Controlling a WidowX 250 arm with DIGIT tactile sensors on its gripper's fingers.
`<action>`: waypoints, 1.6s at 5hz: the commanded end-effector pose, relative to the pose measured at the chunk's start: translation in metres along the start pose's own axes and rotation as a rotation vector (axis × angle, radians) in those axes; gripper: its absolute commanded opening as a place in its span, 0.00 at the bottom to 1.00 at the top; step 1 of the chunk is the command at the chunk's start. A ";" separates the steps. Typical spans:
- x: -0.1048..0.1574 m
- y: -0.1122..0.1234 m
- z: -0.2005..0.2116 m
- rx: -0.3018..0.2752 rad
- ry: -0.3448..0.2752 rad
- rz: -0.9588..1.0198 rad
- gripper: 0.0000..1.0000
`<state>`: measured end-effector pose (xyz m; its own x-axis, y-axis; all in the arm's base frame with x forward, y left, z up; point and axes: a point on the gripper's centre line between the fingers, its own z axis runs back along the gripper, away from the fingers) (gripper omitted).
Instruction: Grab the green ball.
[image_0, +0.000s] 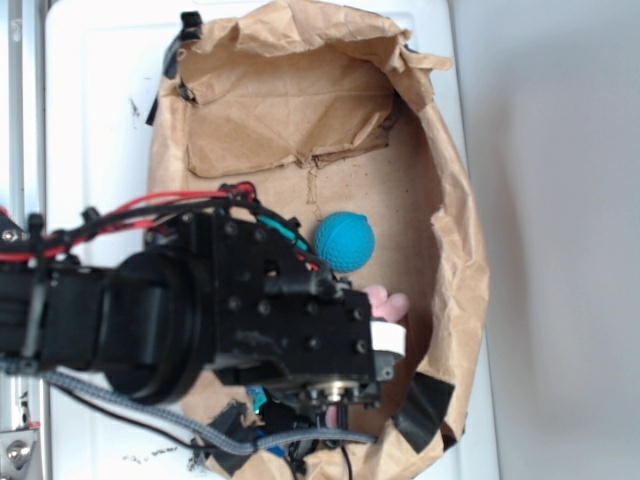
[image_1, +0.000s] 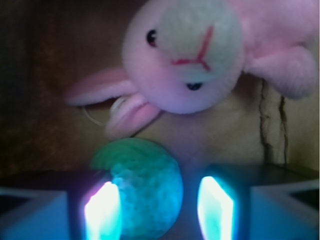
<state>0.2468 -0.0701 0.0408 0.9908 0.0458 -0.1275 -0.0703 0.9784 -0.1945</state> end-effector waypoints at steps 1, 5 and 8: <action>0.004 0.043 0.071 0.029 -0.191 0.081 0.00; -0.016 0.072 0.097 0.083 -0.258 0.022 1.00; -0.009 0.030 0.054 0.018 -0.175 -0.088 1.00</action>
<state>0.2428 -0.0274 0.0791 0.9992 0.0125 0.0379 -0.0056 0.9840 -0.1780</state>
